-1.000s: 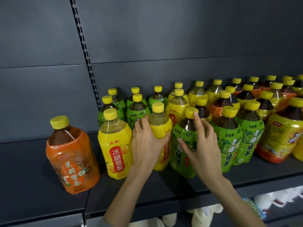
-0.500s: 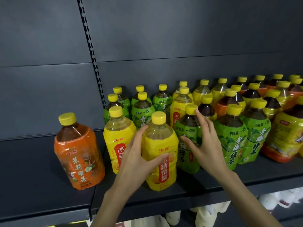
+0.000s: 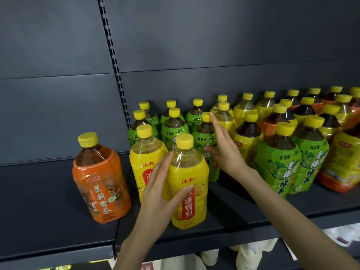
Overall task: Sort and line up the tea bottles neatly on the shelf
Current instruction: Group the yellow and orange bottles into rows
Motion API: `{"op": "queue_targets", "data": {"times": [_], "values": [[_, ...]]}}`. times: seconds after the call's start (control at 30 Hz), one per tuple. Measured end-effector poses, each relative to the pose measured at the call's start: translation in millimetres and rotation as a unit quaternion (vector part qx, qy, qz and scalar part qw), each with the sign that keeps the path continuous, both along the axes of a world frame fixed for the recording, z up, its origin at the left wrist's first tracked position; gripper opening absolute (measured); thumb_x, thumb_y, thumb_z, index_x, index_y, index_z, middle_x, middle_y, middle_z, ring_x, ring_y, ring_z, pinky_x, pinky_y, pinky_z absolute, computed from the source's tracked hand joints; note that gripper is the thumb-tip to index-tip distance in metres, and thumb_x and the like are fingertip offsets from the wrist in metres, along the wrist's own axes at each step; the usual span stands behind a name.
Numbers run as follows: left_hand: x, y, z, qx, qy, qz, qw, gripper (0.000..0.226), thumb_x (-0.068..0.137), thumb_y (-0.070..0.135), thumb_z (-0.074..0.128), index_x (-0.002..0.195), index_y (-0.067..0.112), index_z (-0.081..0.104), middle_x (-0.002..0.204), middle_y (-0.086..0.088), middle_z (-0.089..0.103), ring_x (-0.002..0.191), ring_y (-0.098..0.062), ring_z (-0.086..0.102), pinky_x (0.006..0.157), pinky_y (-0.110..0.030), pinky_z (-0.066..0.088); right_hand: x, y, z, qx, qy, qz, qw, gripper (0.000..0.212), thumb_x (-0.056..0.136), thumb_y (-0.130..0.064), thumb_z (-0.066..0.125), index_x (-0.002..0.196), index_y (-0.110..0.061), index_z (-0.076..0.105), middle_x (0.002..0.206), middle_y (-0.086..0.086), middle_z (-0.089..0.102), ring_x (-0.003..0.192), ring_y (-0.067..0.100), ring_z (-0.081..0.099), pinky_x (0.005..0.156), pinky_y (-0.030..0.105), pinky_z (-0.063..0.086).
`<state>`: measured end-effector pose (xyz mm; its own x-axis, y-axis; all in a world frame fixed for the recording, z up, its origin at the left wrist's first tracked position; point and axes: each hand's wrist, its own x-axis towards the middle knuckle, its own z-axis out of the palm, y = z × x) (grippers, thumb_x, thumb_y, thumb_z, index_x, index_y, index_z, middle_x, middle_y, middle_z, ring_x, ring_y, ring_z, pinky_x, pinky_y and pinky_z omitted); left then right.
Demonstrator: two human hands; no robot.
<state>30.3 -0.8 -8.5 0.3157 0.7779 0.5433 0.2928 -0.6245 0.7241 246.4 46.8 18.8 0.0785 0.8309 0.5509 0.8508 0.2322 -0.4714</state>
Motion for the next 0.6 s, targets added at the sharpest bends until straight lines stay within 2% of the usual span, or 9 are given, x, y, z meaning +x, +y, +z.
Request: {"op": "queue_targets", "data": {"times": [0.17, 0.27, 0.4, 0.5, 0.6], "values": [[4, -3, -6, 0.029, -0.005, 0.008, 1.0, 0.072, 0.078, 0.058, 0.057, 0.131, 0.07, 0.01, 0.143, 0.041, 0.015, 0.135, 0.014, 0.015, 0.106, -0.019, 0.026, -2, 12, 1, -0.015, 0.008, -0.001, 1.0, 0.103, 0.086, -0.003, 0.064, 0.145, -0.042, -0.011, 0.154, 0.007, 0.021, 0.138, 0.025, 0.03, 0.108, 0.042, 0.033], [6, -3, -9, 0.035, 0.006, 0.025, 0.999, 0.068, 0.079, 0.067, 0.049, 0.133, 0.07, 0.007, 0.147, 0.037, 0.01, 0.137, 0.013, 0.011, 0.103, -0.013, 0.022, 2, 18, 4, -0.031, 0.021, 0.009, 0.999, 0.103, 0.085, -0.001, 0.065, 0.148, -0.039, -0.007, 0.154, 0.007, 0.02, 0.14, 0.026, 0.026, 0.11, 0.044, 0.031], [8, -5, -14, 0.118, 0.045, 0.061, 0.99, 0.06, 0.09, 0.059, 0.037, 0.141, 0.059, 0.007, 0.153, 0.028, 0.006, 0.14, 0.005, 0.01, 0.106, -0.017, 0.018, 3, 24, 13, -0.068, 0.033, 0.021, 0.997, 0.104, 0.083, -0.002, 0.067, 0.149, -0.036, -0.006, 0.156, 0.005, 0.015, 0.142, 0.026, 0.021, 0.112, 0.043, 0.026], [12, -4, -19, 0.181, 0.068, 0.087, 0.977, 0.055, 0.097, 0.044, 0.035, 0.147, 0.045, 0.012, 0.157, 0.012, 0.008, 0.143, -0.007, 0.013, 0.11, -0.025, 0.014, 9, 21, 30, -0.141, 0.007, 0.046, 0.989, 0.107, 0.079, -0.008, 0.073, 0.149, -0.036, -0.002, 0.157, 0.007, 0.015, 0.142, 0.026, 0.021, 0.113, 0.043, 0.026], [12, -2, -21, 0.194, 0.069, 0.092, 0.974, 0.053, 0.098, 0.043, 0.035, 0.147, 0.04, 0.017, 0.157, 0.005, 0.012, 0.143, -0.012, 0.016, 0.112, -0.019, 0.015, 26, 20, 63, -0.173, -0.048, 0.036, 0.983, 0.084, 0.083, -0.019, 0.07, 0.149, -0.03, 0.019, 0.154, 0.009, 0.024, 0.141, 0.027, 0.025, 0.115, 0.043, 0.026]]}}
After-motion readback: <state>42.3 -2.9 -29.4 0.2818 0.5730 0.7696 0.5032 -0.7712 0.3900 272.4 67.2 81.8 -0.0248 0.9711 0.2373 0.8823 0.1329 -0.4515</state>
